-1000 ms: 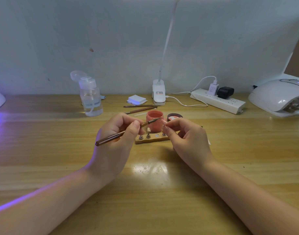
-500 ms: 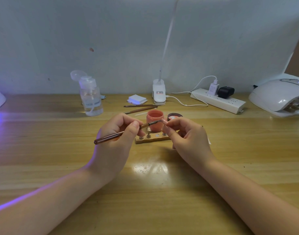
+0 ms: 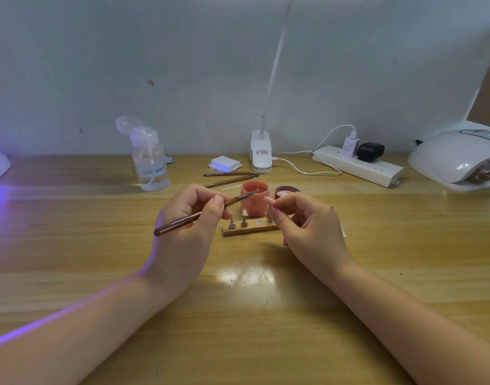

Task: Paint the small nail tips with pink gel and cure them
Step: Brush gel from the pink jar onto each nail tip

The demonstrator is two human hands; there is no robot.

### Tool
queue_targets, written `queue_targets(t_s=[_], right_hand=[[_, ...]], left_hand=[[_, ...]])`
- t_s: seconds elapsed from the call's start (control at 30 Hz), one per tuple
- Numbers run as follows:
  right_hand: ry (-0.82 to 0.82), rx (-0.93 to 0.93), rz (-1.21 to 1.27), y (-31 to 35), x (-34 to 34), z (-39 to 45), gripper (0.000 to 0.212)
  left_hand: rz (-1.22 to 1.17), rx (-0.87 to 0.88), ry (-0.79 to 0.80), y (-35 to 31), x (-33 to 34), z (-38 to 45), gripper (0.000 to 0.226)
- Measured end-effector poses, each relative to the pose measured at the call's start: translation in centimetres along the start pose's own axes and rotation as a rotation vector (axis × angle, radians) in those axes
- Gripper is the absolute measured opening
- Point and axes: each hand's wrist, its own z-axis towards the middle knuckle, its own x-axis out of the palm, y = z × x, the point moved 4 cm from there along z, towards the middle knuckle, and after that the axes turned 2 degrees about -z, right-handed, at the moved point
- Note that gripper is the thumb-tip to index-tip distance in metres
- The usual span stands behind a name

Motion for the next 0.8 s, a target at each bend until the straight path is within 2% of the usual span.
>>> queue_targets(t_s=[0.07, 0.2, 0.3, 0.53, 0.8], right_hand=[[-0.018, 0.001, 0.007, 0.0, 0.0, 0.0, 0.004], [-0.065, 0.031, 0.000, 0.0, -0.2, 0.1, 0.003], [-0.068, 0.052, 0.000, 0.2, -0.1, 0.2, 0.003], [-0.012, 0.041, -0.067, 0.3, 0.5, 0.3, 0.006], [0.064, 0.020, -0.384, -0.2, 1.7, 0.7, 0.017]], left_hand=[[-0.046, -0.069, -0.039, 0.6, -0.2, 0.3, 0.017], [-0.405, -0.429, -0.167, 2.8, 0.1, 1.7, 0.020], [-0.550, -0.592, -0.194, 3.7, 1.0, 2.2, 0.018], [-0.681, -0.716, -0.241, 4.4, 1.3, 2.3, 0.018], [-0.761, -0.755, -0.215, 4.4, 2.3, 2.2, 0.018]])
